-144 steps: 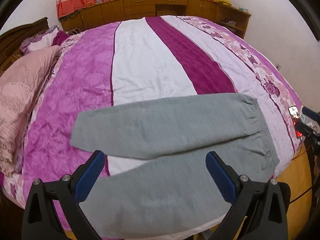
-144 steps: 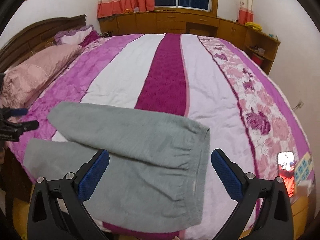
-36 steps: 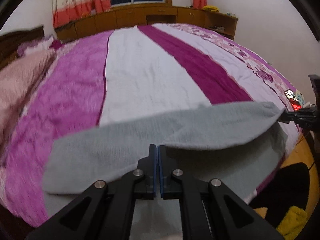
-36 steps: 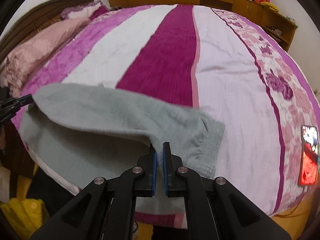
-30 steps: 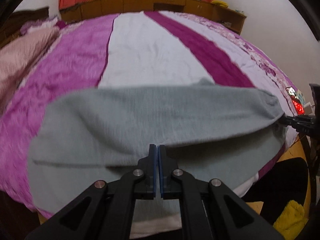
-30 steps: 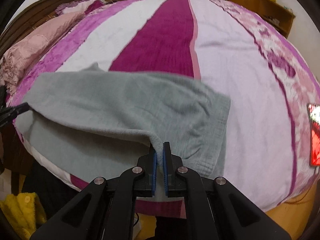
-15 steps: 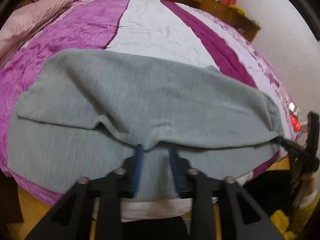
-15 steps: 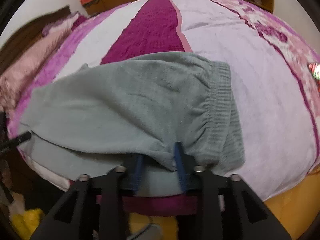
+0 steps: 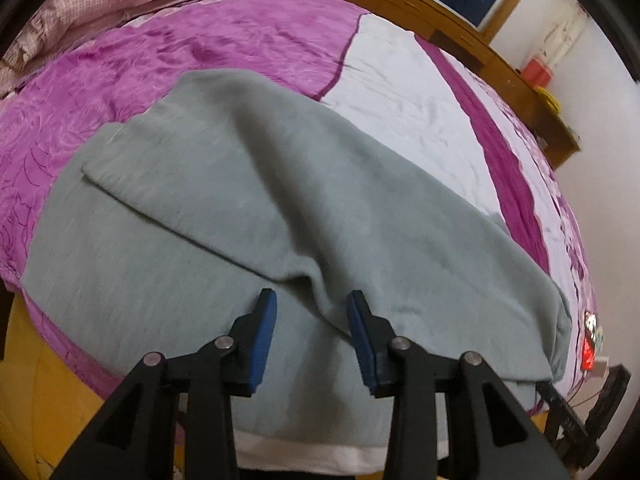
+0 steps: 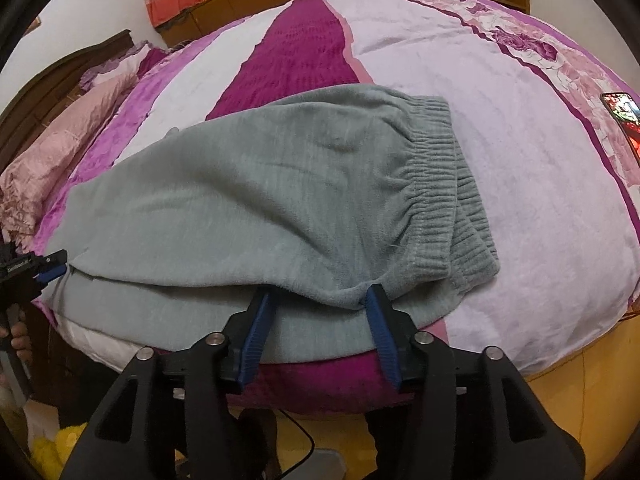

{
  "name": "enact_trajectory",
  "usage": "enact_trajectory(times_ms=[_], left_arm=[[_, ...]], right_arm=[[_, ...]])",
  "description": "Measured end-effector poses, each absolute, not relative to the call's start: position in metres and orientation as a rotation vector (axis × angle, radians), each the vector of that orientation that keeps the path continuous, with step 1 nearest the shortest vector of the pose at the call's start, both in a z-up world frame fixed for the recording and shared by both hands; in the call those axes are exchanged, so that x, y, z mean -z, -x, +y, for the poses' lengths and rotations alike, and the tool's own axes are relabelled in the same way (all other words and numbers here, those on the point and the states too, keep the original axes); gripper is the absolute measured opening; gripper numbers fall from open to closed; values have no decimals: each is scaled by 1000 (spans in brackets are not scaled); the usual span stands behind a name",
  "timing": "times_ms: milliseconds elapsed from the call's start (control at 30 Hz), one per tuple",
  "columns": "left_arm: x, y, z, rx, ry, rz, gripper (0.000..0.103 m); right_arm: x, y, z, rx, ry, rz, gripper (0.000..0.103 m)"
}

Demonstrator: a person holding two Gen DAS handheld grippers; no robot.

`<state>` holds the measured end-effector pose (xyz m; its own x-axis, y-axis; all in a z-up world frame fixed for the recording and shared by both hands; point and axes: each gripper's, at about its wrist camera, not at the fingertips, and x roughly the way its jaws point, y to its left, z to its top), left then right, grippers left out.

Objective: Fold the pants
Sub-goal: 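Lift the waistband with both grippers and fold it over toward the cuffs, then lower the folded waistband onto the pants and open both grippers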

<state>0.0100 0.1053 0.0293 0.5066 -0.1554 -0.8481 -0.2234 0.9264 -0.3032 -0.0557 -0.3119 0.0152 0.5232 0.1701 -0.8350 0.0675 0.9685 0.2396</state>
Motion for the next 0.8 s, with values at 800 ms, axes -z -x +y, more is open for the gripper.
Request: enact_trajectory(times_ms=[800], left_arm=[[-21, -16, 118, -168, 488, 1040, 37]], right_arm=[[-14, 72, -363, -40, -789, 971, 47]])
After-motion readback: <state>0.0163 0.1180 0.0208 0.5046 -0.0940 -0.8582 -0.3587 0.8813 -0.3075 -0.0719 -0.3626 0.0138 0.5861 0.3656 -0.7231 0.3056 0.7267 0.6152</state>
